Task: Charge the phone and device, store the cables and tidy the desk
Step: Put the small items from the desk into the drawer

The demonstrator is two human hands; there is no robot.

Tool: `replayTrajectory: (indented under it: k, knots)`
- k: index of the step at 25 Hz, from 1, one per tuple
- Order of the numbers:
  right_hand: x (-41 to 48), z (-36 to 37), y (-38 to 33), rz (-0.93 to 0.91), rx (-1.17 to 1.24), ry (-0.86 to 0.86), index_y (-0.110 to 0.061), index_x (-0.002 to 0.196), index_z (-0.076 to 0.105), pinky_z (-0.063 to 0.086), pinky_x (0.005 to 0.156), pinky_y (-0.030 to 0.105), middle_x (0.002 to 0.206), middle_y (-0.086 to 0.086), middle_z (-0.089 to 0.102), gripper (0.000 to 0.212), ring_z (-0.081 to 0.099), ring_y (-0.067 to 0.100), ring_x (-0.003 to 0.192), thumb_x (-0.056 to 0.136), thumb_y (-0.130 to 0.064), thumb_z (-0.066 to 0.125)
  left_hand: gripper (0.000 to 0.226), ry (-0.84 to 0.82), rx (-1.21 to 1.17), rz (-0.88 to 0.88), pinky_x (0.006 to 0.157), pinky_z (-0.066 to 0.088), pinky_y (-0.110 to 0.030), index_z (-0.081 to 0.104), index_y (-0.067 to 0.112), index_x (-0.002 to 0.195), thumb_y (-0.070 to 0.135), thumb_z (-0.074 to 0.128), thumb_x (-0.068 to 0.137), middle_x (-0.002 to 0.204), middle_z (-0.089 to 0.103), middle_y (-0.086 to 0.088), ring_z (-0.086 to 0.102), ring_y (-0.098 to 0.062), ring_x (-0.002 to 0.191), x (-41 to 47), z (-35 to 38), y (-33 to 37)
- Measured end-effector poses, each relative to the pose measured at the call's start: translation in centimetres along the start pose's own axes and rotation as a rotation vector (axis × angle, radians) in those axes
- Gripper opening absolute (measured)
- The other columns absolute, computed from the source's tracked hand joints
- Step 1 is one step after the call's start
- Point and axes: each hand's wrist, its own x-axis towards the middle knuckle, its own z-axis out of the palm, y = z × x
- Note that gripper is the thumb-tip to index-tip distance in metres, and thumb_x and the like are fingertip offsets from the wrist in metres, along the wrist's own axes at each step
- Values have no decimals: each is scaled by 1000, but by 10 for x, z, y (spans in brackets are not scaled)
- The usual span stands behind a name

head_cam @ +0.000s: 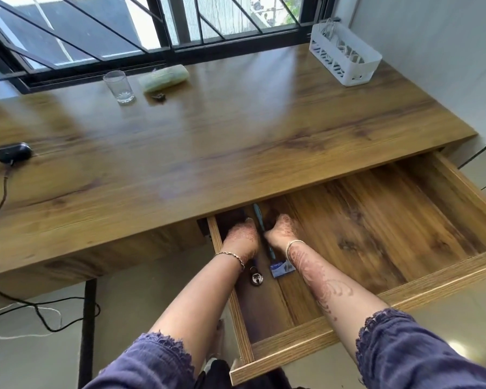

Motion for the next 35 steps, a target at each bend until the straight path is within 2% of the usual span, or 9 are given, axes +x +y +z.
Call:
replayTrajectory:
  k: [4,10,13,15,17,21,28,32,35]
  knots:
    - [0,4,1,-19,-52,24,-7,109,65,49,90,29,116,16,65,35,61,30,112,75,-16,69,42,13,0,11,98,44,-39,41,1,132,5,46,90,130,54,-22,53,-36,121,0,1,0]
    - [0,6,6,-59,-44,53,-13,103,68,50,85,26,109,10,69,34,64,26,106,72,-24,71,44,23,25,32,96,46,-40,41,2,133,4,46,90,129,55,-23,54,-38,119,-6,-1,0]
    - [-10,-4,9,-87,37,173,-13,97,67,49,84,28,105,9,69,26,63,27,103,75,-26,70,42,71,-5,53,95,47,-42,45,5,130,3,49,88,126,56,-22,54,-39,118,-16,-6,0]
    - [-22,-14,9,-164,149,306,-18,88,60,45,78,26,100,4,66,16,60,23,98,77,-28,68,35,164,-49,108,91,49,-41,50,8,123,6,53,88,121,60,-17,57,-37,113,-25,-9,1]
    - [-34,-22,5,-317,222,415,-20,84,51,39,74,26,95,1,58,18,55,20,91,80,-29,66,23,345,-78,178,82,50,-38,55,13,112,18,54,90,112,63,-10,62,-32,105,-37,-16,2]
    - [-48,-32,-18,-502,263,546,-17,91,51,45,81,34,95,1,52,21,52,20,87,82,-30,64,19,618,-113,237,71,50,-33,59,19,100,32,47,93,99,68,-4,66,-26,89,-55,-40,-3]
    - [-40,-51,-86,-631,233,503,-21,101,53,43,87,30,104,-3,51,21,52,15,93,84,-27,63,14,792,-396,27,73,51,-31,63,22,96,30,52,90,94,70,-1,66,-23,89,-56,-104,-54]
    - [-19,-34,-142,-666,206,419,-24,101,51,42,96,34,114,-1,47,23,53,19,101,83,-26,65,12,880,-553,6,73,52,-29,62,21,97,26,55,89,86,70,-1,66,-20,82,-35,-146,-103]
    - [5,-11,-190,-649,191,363,-25,103,51,37,99,32,117,0,45,27,52,21,105,81,-24,66,11,879,-637,7,75,51,-27,63,18,97,21,58,88,86,68,-1,65,-18,79,-5,-176,-141]
